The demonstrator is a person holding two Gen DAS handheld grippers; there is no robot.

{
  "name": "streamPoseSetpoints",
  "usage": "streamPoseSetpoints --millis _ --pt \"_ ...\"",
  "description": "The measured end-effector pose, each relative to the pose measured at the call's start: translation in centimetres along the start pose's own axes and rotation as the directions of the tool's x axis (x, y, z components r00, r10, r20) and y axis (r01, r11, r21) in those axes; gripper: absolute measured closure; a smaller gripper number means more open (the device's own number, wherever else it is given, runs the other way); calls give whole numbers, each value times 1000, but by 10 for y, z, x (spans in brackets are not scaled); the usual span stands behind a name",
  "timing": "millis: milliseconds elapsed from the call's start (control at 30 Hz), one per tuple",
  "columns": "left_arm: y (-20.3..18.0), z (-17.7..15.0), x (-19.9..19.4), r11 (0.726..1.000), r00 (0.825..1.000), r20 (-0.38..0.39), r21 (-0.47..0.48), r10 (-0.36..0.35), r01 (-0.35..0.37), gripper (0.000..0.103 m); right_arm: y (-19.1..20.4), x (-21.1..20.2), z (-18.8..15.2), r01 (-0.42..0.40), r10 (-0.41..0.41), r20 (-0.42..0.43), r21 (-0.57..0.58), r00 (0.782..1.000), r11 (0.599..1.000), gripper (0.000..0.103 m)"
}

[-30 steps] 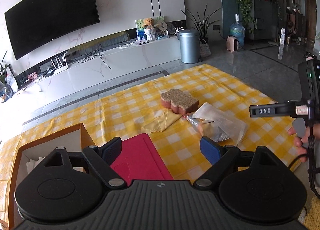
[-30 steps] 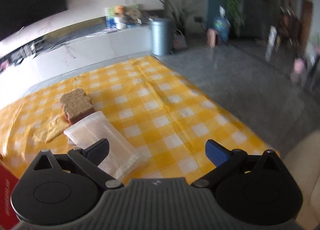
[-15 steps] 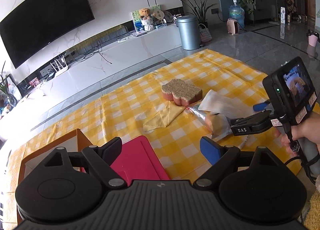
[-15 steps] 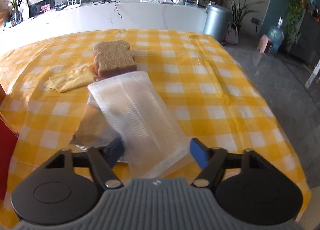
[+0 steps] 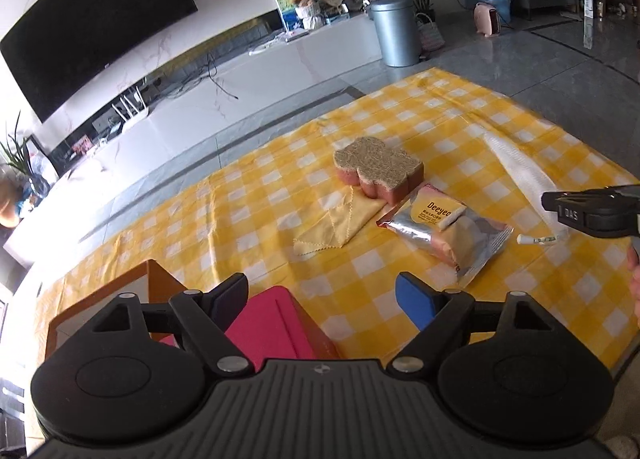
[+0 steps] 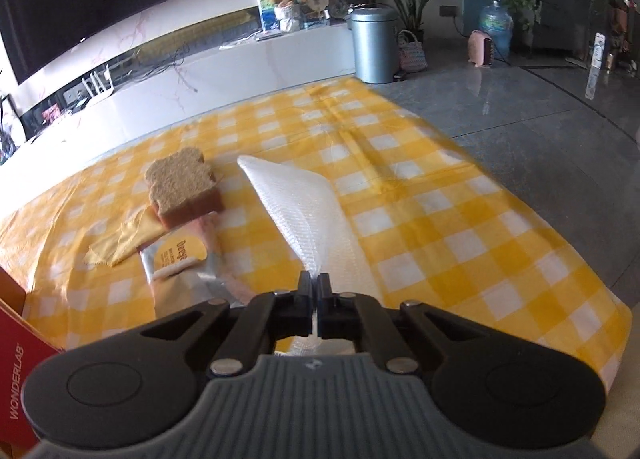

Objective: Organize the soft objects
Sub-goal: 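Grasp the clear plastic bag with the right gripper while the left gripper grasps the Deegeo packet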

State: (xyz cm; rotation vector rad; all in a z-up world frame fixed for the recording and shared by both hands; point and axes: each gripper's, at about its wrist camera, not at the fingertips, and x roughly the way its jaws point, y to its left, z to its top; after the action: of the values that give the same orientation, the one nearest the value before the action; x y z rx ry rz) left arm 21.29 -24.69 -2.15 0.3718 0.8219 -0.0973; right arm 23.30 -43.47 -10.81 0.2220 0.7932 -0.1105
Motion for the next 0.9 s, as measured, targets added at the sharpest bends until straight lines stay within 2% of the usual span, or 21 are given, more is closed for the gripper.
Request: streamPoseSetpoints --millis 100,233,333,400,467,533,567,700,833,900 --pt "-8 19 17 998 998 -26 -30 -63 62 8 -10 -5 0 34 -35 14 25 999 999 103" --pt "-27 41 51 987 984 -116 -108 -132 120 7 -18 -5 0 56 -57 6 51 998 997 103" --pt "-43 50 77 982 975 -190 -168 -115 83 7 -18 -5 -2 73 -73 -5 44 997 996 103" --pt "-48 57 94 971 961 -243 -228 -130 74 7 -18 -6 -3 80 -80 -7 40 997 996 103" --pt "-49 61 105 953 959 -241 -295 -149 74 7 -22 -8 -4 59 -59 -5 70 998 996 103" --pt "-51 65 119 933 961 -243 -357 -131 37 7 -25 -10 -4 44 -44 1 94 999 995 103" --pt "-53 66 128 928 956 -262 -373 -132 26 7 -25 -11 -4 46 -47 4 95 999 994 103" --pt "-56 65 167 901 912 -366 -434 -188 12 7 -27 -10 -6 53 -53 -3 95 999 994 103" --pt "-52 62 180 878 896 -396 -479 -201 -15 2 -30 -5 -9 73 -70 -33 115 997 991 103" --pt "-49 61 184 865 883 -424 -501 -204 -41 0 -28 -6 -9 73 -70 -32 110 997 991 103"
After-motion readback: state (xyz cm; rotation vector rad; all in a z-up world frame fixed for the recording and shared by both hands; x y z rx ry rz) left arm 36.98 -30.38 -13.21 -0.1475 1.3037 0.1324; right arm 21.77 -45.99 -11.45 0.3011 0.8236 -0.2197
